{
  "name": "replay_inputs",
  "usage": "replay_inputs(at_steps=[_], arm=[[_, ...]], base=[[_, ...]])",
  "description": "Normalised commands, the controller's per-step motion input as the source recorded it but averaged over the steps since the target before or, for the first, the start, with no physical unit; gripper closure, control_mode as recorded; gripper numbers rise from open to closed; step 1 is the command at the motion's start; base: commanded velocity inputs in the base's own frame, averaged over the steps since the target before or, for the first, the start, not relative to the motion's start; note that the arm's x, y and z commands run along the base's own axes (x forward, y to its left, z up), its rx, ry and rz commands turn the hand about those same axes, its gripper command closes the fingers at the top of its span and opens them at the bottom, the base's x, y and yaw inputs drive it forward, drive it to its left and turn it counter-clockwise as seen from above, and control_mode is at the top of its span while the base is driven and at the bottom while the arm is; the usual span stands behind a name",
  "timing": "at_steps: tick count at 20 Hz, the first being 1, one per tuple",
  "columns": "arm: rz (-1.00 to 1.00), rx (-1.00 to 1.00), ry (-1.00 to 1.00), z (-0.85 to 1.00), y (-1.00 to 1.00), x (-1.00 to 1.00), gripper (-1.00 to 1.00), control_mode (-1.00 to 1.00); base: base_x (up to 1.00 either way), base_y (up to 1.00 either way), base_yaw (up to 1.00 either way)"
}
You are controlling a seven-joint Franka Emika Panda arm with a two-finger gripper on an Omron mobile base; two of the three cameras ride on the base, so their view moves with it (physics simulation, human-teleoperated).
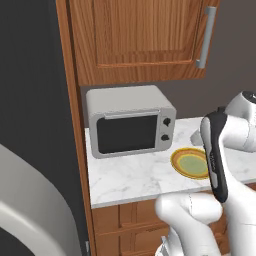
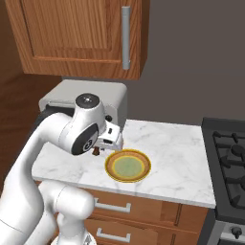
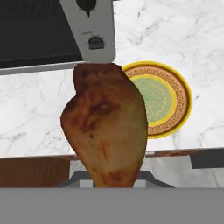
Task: Place the chicken drumstick on the counter behind the older chicken drumstick on the same shelf of the fridge to maintain FIFO order. Close the fridge door when finished.
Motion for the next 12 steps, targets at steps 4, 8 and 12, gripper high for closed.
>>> replay_inputs(at_steps=[4,8,12], arm=[[0.00,-0.03,0.00,0.10,0.63,-0.27,1.00,-1.00],[0.03,-0.12,0.00,-0.09,0.60,-0.20,1.00,-1.00],[0.01,-0.03,0.02,-0.14,0.23,-0.07,1.00,-1.00]], base=[[0.00,0.00,0.00],[0.00,0.00,0.00],[0.00,0.00,0.00]])
